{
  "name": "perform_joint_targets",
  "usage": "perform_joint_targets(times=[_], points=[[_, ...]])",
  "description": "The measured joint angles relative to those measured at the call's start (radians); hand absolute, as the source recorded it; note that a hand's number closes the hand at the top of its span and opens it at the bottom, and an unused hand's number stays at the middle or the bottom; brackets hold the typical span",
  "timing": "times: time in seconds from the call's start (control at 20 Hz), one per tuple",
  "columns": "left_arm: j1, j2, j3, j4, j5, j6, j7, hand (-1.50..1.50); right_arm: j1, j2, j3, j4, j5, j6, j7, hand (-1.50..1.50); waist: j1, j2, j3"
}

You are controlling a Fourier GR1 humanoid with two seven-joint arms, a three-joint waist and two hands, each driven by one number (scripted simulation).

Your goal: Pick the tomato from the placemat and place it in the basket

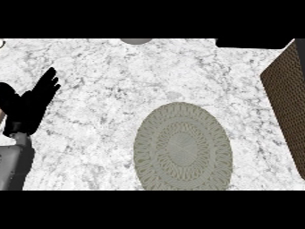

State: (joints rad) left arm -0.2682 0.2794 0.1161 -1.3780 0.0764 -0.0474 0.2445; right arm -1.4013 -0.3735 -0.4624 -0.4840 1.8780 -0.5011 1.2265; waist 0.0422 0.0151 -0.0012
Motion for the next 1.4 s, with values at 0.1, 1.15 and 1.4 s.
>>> perform_joint_targets(times=[0.1,1.15,1.4], points=[[0.007,0.002,0.003,-0.008,0.0,0.002,0.003,0.0,0.031,0.003,-0.017,-0.003,0.01,-0.01,-0.004,1.5,-0.004,-0.002,0.0],[0.049,-0.003,0.025,-0.011,-0.006,0.008,-0.012,0.0,0.366,0.038,-0.207,-0.283,0.029,-0.121,-0.068,-1.5,-0.04,-0.014,0.001],[0.067,0.0,0.032,-0.017,0.002,-0.008,-0.022,0.0,0.411,0.054,-0.234,-0.321,-0.007,-0.186,-0.12,-1.5,-0.035,-0.013,0.002]])
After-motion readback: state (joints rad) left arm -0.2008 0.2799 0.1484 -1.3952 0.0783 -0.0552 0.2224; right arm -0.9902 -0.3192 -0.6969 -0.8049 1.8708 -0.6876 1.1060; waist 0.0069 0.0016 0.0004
